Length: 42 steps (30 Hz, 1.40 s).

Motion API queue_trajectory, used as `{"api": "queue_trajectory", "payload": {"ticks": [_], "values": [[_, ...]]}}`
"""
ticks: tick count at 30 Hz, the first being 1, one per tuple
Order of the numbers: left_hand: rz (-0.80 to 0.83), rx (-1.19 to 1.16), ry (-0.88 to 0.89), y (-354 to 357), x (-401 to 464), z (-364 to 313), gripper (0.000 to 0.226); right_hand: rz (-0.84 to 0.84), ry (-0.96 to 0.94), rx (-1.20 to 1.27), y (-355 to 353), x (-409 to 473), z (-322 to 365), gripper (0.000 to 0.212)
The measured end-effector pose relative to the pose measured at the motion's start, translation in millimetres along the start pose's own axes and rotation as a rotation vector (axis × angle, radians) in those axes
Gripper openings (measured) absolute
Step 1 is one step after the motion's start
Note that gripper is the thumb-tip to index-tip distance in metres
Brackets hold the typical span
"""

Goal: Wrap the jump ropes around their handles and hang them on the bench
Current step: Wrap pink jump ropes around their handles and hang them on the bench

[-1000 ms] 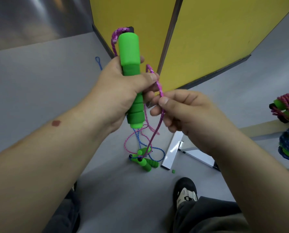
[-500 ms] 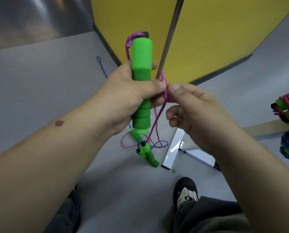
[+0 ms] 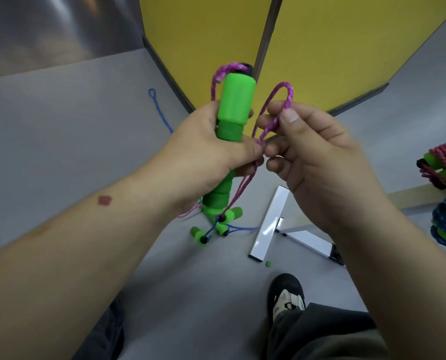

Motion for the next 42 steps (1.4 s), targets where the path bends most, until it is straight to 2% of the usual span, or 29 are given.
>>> {"api": "queue_trajectory", "payload": {"ticks": [2,5,8,10,12,15,17,22,26,28,31,34,37,39,42], "values": [[-0.052,-0.127,-0.012,-4.4,2.7,-5.7,0.039,0.016,0.041,-0.069,-0.4,-0.8,-6.2,0.018],[-0.089,-0.288,-0.023,-8.7,5.3,-14.8,0.04,0.136,0.092,-0.242,5.7,-5.6,-19.5,0.018],[-0.151,-0.303,0.001,-17.3,8.0,-18.2,0.042,0.166,0.022,-0.351,10.2,-7.4,-20.0,0.017],[-0.166,-0.249,0.009,-20.3,8.6,-17.4,0.048,0.128,-0.043,-0.267,9.8,-5.6,-11.3,0.018],[-0.104,-0.109,0.002,-16.4,7.5,-13.1,0.055,0.091,-0.066,-0.121,7.4,-3.8,-2.7,0.02],[0.068,0.085,-0.006,-1.3,0.0,-4.2,0.044,0.053,-0.062,0.029,4.5,-2.4,6.0,0.018],[0.081,0.125,0.028,3.4,-3.4,-3.6,0.04,0.041,-0.062,0.048,4.0,-1.5,8.8,0.018],[-0.047,-0.172,0.0,-2.9,0.0,-15.5,0.04,0.051,-0.008,-0.06,0.9,1.8,-2.2,0.018],[-0.085,-0.359,-0.038,-7.9,2.0,-23.5,0.041,0.209,0.047,-0.268,9.1,-6.1,-15.9,0.015],[-0.114,-0.354,-0.024,-13.1,4.2,-24.7,0.042,0.21,-0.01,-0.33,11.9,-7.4,-14.5,0.015],[-0.125,-0.247,0.006,-18.7,6.2,-24.3,0.044,0.146,-0.064,-0.197,9.5,-4.5,-6.4,0.019],[0.023,-0.055,-0.006,-8.9,1.9,-18.2,0.047,0.106,-0.075,-0.025,5.9,-0.8,1.8,0.022],[0.111,0.108,0.055,-0.5,-1.2,-13.9,0.047,0.091,-0.098,-0.016,5.7,0.0,5.8,0.026],[0.071,0.104,0.085,-1.4,-0.3,-16.2,0.044,0.069,-0.084,-0.03,4.2,0.2,3.5,0.023],[-0.006,-0.099,0.033,-6.2,0.7,-20.8,0.039,0.051,-0.03,-0.106,1.1,0.9,-5.9,0.016]]}}
Point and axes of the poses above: each hand's wrist, its own x-axis towards the middle knuckle, its own y-axis out of the palm, z = x × y, the point moved 7 cm from there along x, towards the middle knuckle, and after that the axes turned 10 degrees about -z, right-handed, at the moved point
